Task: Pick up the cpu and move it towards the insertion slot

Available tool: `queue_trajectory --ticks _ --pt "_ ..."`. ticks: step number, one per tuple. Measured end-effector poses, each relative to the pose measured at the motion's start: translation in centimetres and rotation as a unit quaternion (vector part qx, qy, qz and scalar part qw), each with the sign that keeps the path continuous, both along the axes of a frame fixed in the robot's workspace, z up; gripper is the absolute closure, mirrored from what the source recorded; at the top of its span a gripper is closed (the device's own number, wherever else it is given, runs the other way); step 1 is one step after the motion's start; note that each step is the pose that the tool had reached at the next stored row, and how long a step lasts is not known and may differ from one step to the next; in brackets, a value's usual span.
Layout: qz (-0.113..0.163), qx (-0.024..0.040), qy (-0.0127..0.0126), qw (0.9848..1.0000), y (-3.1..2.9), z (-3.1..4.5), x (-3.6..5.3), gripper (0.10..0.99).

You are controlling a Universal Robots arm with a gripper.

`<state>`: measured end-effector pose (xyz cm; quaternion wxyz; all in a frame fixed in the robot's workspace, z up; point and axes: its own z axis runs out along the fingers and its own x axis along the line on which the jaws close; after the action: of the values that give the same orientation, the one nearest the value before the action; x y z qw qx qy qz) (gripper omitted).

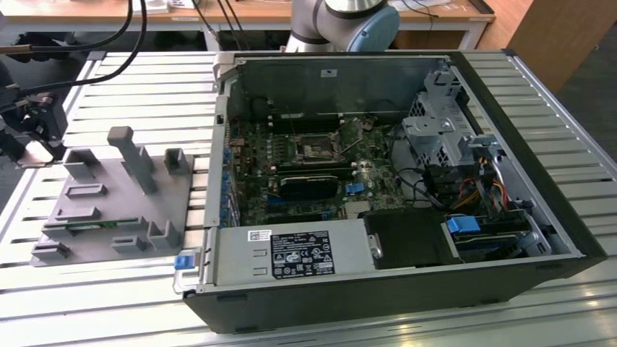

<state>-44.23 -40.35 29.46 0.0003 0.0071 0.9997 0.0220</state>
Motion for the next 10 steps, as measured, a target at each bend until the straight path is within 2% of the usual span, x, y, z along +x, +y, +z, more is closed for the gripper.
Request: queue_trajectory --ticks 10 --pt "0.0 0.0 0.0 1.0 0.03 0.75 0.0 0.541"
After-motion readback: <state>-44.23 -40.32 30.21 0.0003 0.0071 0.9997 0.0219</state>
